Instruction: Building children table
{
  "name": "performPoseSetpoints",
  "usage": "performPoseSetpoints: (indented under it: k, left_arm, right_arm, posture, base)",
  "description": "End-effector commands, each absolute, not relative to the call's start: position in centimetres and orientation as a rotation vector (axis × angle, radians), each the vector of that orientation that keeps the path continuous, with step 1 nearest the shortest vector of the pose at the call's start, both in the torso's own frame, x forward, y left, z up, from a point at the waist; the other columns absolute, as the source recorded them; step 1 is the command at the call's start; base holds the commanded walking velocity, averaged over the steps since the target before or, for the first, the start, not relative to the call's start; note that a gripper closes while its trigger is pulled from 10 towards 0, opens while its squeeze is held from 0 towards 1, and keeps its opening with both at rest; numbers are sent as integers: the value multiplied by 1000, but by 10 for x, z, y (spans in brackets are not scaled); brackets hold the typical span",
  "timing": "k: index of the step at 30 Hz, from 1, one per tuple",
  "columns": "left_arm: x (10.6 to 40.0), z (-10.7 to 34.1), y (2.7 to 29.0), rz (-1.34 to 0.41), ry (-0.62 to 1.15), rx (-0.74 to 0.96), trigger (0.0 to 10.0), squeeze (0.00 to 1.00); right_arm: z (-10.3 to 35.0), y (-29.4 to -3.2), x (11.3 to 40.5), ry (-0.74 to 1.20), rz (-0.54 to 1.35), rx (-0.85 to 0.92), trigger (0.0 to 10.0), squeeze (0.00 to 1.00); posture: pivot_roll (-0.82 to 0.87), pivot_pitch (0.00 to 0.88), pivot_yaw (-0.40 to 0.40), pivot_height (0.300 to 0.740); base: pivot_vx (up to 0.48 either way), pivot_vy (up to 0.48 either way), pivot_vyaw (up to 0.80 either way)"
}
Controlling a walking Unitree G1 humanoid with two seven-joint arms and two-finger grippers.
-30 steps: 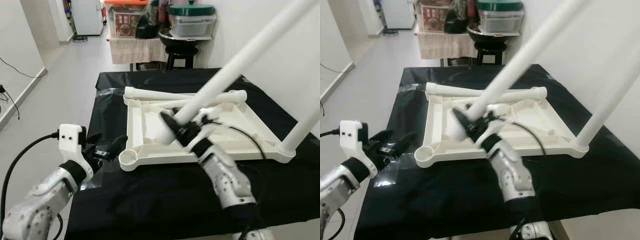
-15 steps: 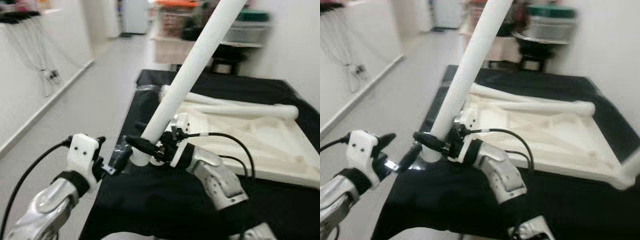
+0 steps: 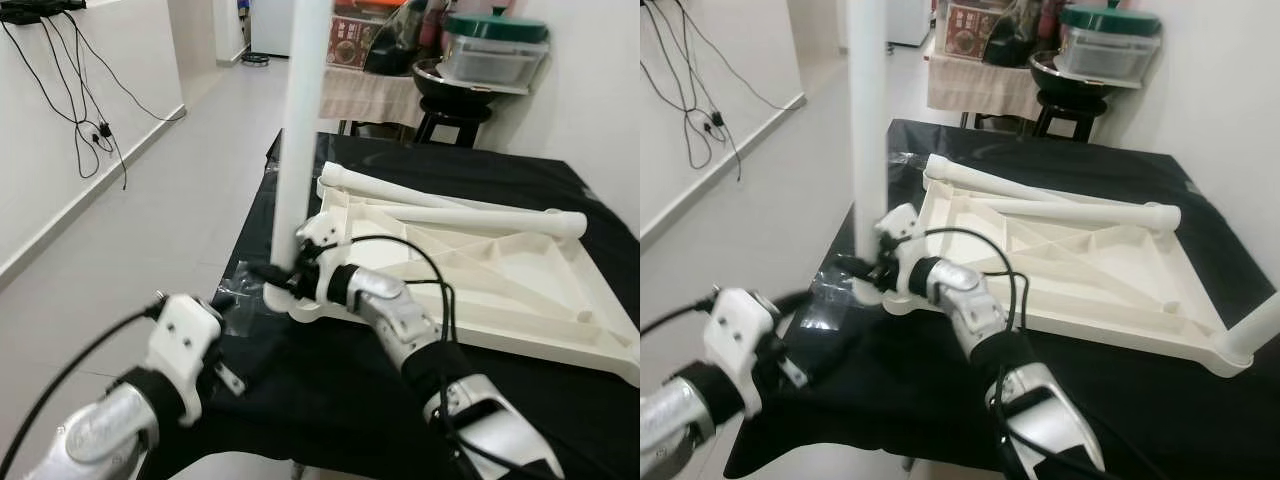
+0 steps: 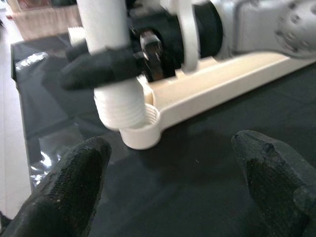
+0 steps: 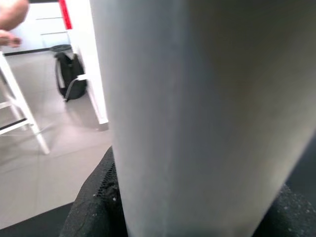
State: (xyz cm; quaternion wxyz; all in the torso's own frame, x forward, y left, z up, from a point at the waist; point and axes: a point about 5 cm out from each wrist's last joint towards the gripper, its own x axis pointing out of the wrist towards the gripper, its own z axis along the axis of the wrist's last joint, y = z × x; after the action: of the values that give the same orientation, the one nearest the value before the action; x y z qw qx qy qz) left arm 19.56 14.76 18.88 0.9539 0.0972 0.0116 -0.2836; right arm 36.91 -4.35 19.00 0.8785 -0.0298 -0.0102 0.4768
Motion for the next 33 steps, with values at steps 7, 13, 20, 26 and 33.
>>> performPoseSetpoints:
  k: [7, 13, 20, 26, 33]
  left_arm:
    - [190, 189, 146, -599, 39, 219, 10000, 0]
    - [170, 204, 169, -521, 34, 256, 10000, 0]
    - [156, 211, 169, -529, 24, 234, 10000, 0]
    - [149, 214, 168, -536, 17, 206, 10000, 0]
    - [147, 218, 171, -559, 12, 193, 10000, 0]
  right_arm:
    - [191, -47, 371, -33, 979, -37, 10000, 0]
    - [208, -64, 380, -101, 966, 101, 10000, 0]
    - [205, -65, 381, -102, 999, 80, 10000, 0]
    - [211, -65, 377, -126, 1126, 63, 10000, 0]
    - [208, -61, 366, -136, 1314, -76, 10000, 0]
  posture:
    - [170, 136, -116, 740]
    - [192, 230, -109, 740]
    - [210, 288, -94, 740]
    - [219, 335, -88, 740]
    - [221, 371, -91, 740]
  base:
    - [0, 0, 0]
    - [0, 0, 0]
    - [0, 0, 0]
    - [0, 0, 0]
    - [0, 0, 0]
